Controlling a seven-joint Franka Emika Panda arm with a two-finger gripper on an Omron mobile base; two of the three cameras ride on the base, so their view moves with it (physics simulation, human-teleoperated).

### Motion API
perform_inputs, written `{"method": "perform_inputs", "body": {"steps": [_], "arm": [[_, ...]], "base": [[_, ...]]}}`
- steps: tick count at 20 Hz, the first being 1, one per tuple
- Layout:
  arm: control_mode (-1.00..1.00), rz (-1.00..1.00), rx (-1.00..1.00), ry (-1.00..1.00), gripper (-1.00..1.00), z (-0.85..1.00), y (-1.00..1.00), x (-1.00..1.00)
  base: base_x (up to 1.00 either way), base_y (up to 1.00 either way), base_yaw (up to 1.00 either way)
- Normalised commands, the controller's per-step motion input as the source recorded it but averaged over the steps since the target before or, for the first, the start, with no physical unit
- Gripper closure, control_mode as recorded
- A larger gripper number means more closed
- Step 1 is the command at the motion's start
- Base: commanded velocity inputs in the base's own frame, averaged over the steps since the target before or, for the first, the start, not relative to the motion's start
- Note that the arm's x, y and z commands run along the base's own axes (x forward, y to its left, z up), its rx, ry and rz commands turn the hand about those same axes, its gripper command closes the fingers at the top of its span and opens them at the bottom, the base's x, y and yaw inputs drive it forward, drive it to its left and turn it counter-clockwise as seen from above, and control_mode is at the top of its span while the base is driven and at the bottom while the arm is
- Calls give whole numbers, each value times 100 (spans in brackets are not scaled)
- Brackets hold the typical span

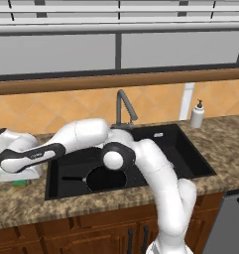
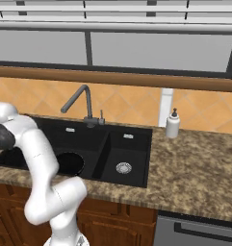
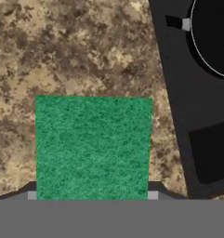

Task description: Pick the pan and sponge and place them into the sink. Then turn on the water.

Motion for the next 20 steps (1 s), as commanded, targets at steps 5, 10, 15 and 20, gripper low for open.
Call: {"method": "perform_inputs", "body": {"steps": [5, 10, 15, 20], "arm": [[-100, 0, 27, 0, 100, 14, -98, -2], [-100, 4, 11, 0, 100, 5, -52, -1], [-100, 3, 2, 8, 100, 36, -52, -3], [-100, -7, -22, 27, 100, 9, -13, 15]], "base": [[0, 0, 0], [0, 0, 0], [0, 0, 0], [0, 0, 0]]}}
